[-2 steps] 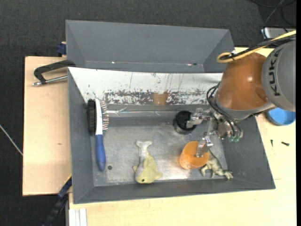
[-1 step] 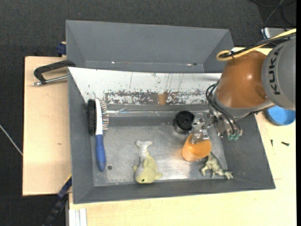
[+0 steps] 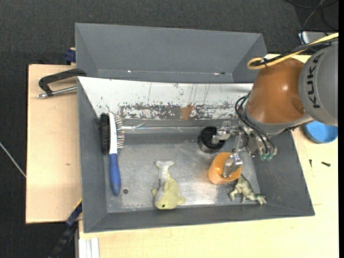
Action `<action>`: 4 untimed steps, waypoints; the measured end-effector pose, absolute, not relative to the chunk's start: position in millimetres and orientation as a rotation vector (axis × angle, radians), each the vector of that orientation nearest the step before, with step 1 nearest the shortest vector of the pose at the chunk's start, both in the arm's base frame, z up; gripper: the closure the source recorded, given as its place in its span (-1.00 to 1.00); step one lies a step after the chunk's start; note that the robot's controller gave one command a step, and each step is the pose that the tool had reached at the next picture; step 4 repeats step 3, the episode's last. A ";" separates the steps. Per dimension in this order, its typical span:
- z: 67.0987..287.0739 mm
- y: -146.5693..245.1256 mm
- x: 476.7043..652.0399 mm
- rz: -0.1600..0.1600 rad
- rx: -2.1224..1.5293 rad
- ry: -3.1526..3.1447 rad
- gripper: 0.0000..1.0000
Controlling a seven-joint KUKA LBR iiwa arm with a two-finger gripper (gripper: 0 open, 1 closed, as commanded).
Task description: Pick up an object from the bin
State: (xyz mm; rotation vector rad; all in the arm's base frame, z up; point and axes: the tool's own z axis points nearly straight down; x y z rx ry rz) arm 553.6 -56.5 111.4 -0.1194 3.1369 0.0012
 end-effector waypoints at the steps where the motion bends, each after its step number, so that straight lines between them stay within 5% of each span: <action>1: 92.5 -63.4 555.4 -0.005 -0.380 3.100 -1.00; 2: 88.2 -62.9 553.3 -0.001 -0.381 3.108 1.00; 3: 216.3 -54.7 541.6 -0.004 -0.520 3.085 1.00; 4: 216.3 -54.7 541.6 -0.004 -0.520 3.085 1.00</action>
Offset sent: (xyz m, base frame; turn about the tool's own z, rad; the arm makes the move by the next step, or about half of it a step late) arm -0.0057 -0.0104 -0.0414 -0.1880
